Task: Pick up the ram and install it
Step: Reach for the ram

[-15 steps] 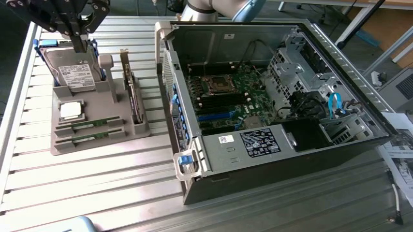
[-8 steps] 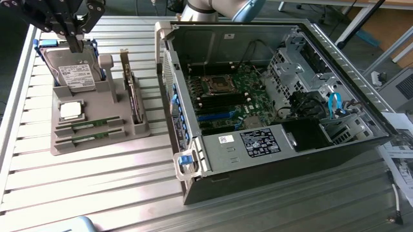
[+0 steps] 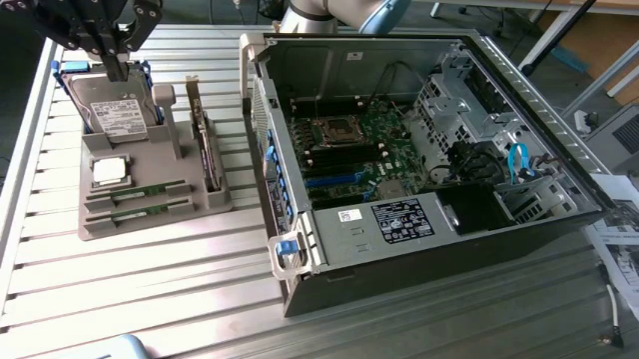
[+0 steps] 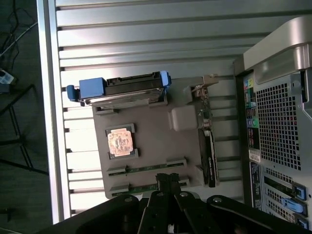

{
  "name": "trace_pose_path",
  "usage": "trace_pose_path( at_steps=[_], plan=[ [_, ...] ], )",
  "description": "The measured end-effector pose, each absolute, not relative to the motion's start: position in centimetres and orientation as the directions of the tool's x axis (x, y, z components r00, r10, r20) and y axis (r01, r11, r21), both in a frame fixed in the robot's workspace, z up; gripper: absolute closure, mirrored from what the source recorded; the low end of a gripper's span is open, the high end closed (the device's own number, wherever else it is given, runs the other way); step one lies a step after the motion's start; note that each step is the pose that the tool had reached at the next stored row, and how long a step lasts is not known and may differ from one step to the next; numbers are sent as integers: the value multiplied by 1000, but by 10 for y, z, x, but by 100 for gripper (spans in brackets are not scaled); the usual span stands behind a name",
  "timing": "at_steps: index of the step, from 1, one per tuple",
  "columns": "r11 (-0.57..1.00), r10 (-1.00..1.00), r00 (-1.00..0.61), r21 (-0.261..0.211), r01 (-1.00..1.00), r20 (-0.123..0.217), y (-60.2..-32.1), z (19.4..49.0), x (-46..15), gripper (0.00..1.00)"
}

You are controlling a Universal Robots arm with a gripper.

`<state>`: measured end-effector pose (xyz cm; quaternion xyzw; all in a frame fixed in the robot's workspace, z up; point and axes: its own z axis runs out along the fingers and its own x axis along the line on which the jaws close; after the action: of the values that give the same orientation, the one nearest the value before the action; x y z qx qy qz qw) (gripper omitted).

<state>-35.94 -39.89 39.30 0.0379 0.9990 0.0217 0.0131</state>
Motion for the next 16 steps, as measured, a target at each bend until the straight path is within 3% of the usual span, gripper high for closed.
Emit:
trace_pose_path(
  at_steps=[16],
  plan=[
    [996, 76, -997, 44, 75, -24, -407, 393, -364, 90]
  ],
)
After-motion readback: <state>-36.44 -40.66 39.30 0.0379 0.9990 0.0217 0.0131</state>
